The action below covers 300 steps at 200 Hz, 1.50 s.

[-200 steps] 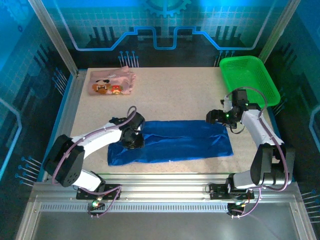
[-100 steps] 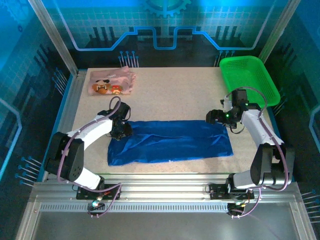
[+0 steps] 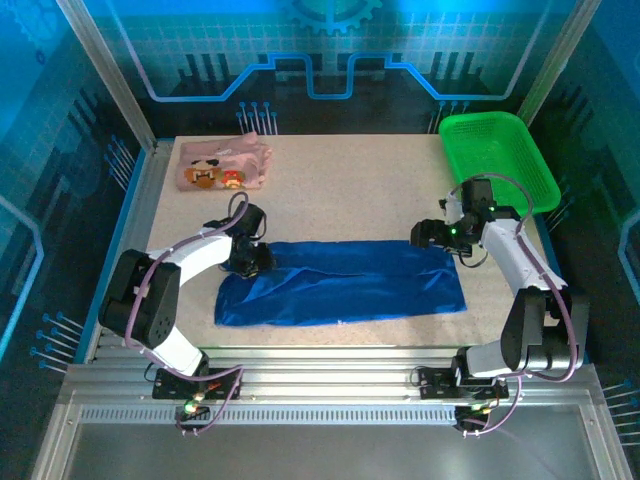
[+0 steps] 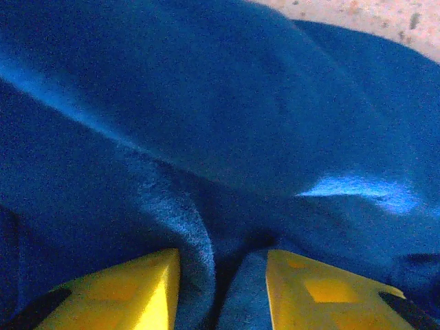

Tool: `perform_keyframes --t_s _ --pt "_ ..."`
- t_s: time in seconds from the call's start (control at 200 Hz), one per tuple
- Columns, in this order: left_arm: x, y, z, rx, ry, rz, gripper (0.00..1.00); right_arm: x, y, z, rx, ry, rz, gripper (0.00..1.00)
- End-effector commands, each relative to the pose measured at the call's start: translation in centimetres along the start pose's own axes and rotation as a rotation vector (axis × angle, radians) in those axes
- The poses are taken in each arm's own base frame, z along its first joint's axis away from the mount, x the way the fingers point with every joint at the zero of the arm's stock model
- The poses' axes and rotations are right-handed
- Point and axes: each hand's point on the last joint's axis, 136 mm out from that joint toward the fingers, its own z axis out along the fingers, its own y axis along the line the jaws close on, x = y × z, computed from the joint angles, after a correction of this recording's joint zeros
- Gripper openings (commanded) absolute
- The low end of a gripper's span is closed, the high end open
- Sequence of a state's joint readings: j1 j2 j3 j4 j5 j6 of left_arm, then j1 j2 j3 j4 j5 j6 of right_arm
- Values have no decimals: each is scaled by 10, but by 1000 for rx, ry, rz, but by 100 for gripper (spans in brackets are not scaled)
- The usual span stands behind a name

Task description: Fold and stack the t-shirts

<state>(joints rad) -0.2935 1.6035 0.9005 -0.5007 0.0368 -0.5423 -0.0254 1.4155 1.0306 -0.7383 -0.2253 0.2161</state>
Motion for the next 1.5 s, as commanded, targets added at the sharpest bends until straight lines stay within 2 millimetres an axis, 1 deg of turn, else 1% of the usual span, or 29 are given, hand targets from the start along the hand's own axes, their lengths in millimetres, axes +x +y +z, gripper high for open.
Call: perform_keyframes --t_s 0.0,0.08,0.165,0.28,0.36,0.43,0.55,0.735,0.78,0.83,1.0,1.051,1.106,1.226,1.306,1.391,1.496 --pt "8 -12 -1 62 22 32 37 -12 11 -5 -21 -34 -15 92" --pt "11 -10 -8 68 15 32 37 -14 12 -5 -24 -33 -18 91" --pt "17 -3 -14 42 18 28 38 -16 14 -5 -23 -35 -24 91" --pt "30 17 -18 -39 42 5 40 -17 14 -4 -24 -33 -25 91" --pt "40 41 -19 -147 60 -31 41 -17 15 -2 -26 -30 -27 91" --pt "47 57 -19 -197 69 -74 43 -17 15 -2 -27 -29 -28 91" --pt "54 74 -20 -264 75 -127 44 -18 15 -1 -28 -27 -37 91" --pt "57 91 -26 -349 56 -183 49 -19 16 -3 -27 -30 -44 91" --pt "54 86 -28 -319 33 -190 51 -19 16 -4 -25 -33 -46 91" --pt "48 77 -32 -262 -1 -198 55 -18 16 -4 -26 -33 -46 92" --pt "20 30 -56 -52 -101 -178 61 -16 15 -3 -23 -30 -44 91" --pt "15 16 -57 13 -100 -165 62 -16 15 -3 -25 -31 -43 92" --pt "12 3 -54 53 -73 -150 62 -16 15 -2 -24 -30 -42 91" --pt "2 -16 -42 64 -44 -92 61 -17 15 -2 -27 -31 -41 92" --pt "-6 -26 -35 66 -36 -66 59 -16 15 -1 -27 -27 -40 91" --pt "-14 -30 -26 49 -27 -46 55 -16 15 -1 -26 -30 -39 91" --pt "-20 -30 -14 13 -2 -31 52 -14 15 -2 -23 -28 -40 91"
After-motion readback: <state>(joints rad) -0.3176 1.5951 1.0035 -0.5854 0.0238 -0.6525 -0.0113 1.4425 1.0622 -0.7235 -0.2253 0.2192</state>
